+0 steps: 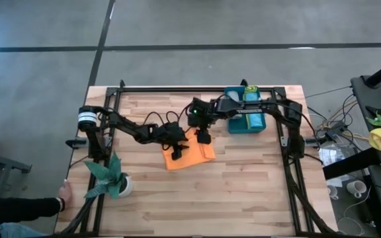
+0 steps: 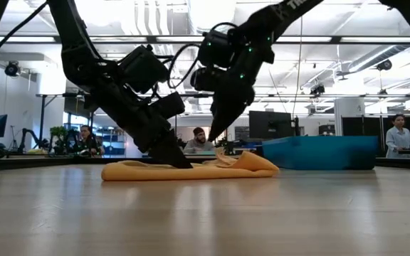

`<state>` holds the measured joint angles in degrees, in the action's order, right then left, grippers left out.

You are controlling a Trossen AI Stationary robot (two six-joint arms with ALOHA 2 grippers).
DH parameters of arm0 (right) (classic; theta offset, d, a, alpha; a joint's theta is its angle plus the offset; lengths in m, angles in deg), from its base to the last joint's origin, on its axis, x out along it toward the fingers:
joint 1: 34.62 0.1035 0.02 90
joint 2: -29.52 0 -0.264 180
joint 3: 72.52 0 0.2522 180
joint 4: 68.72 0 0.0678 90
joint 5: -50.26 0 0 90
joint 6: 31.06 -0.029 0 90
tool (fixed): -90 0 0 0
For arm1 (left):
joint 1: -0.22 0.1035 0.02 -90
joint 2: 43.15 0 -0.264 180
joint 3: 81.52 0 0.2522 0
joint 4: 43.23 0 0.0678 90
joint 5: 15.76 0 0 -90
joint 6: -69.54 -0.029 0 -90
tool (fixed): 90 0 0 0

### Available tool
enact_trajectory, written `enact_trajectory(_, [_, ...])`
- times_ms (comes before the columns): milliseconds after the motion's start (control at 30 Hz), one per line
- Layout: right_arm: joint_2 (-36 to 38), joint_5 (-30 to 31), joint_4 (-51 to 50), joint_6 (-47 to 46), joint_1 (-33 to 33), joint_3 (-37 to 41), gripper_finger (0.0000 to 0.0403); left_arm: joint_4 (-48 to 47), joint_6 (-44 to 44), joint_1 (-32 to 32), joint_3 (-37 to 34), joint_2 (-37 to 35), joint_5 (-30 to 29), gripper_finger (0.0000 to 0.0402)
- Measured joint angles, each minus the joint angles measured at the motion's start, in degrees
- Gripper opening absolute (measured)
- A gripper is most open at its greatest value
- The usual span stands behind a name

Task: Roll microfiber towels into tight, uniform cylinder then place into a basket
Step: Roll the orange towel

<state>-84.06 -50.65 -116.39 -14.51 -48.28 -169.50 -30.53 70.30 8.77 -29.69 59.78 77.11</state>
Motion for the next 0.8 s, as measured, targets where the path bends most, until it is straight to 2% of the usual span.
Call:
enact_trajectory(333, [0.83, -0.46, -12.97, 2.75, 6.4, 1.33, 0.0171, -0.02, -1.1, 0.5, 0.04, 0.0, 0.06, 0.0164])
enact_trajectory(800, [-3.1, -0.94, -3.68, -2.61, 12.45, 4.28, 0.0171, -0.02, -1.15, 0.57, 0.15, 0.02, -0.2, 0.0164])
